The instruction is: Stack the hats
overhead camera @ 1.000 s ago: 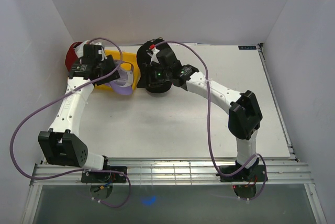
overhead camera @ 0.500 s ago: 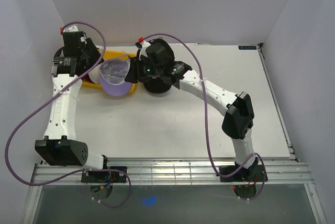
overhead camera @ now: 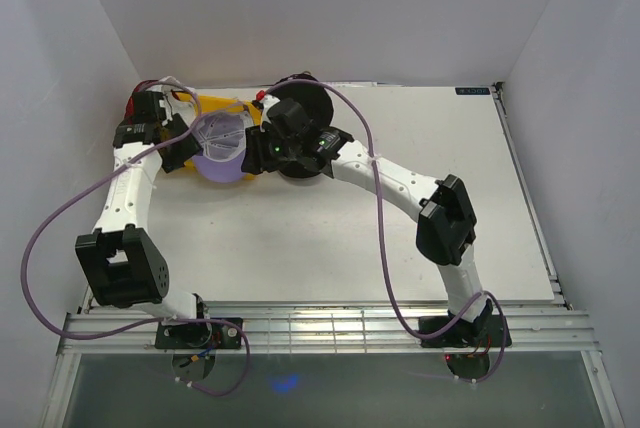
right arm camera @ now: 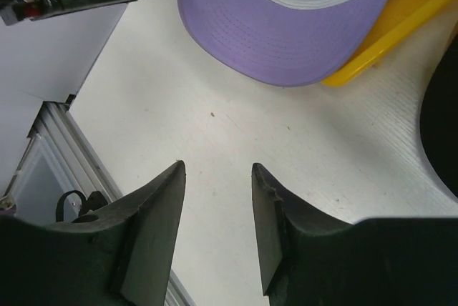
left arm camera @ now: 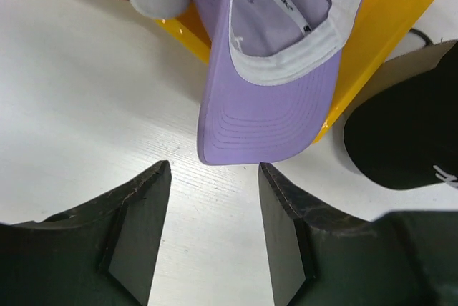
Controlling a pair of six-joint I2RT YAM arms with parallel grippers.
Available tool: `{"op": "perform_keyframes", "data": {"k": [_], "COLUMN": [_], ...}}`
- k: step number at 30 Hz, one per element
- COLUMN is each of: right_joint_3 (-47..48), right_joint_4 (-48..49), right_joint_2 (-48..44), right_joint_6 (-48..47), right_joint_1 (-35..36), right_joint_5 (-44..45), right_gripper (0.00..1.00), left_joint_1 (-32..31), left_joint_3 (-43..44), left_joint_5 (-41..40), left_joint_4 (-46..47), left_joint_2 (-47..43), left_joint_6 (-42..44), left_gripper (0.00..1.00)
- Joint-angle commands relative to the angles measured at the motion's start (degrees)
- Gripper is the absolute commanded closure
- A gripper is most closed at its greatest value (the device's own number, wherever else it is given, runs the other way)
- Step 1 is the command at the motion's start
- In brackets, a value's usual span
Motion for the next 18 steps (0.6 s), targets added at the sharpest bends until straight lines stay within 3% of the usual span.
{"op": "perform_keyframes", "data": {"k": [1,18], "right_joint_3": [-0.8,-8.1], "right_joint_4": [0.7,-1.5], "right_joint_2": [-5.4,-11.6], "right_joint_6": [-2.7,-7.2], "right_joint_1": [0.1,0.9], "right_joint_5": [2.0,4.7], "right_gripper": [0.52,0.52], "left_joint_1": [0.0,0.2], "left_joint_3": [-2.1,3.5], "left_joint_5": [5.5,0.0], "left_joint_4": [6.2,10.0], "left_joint_2": [-1.0,11.3], "left_joint_6": [-0.8,1.9], "left_gripper": [0.37,0.37]}}
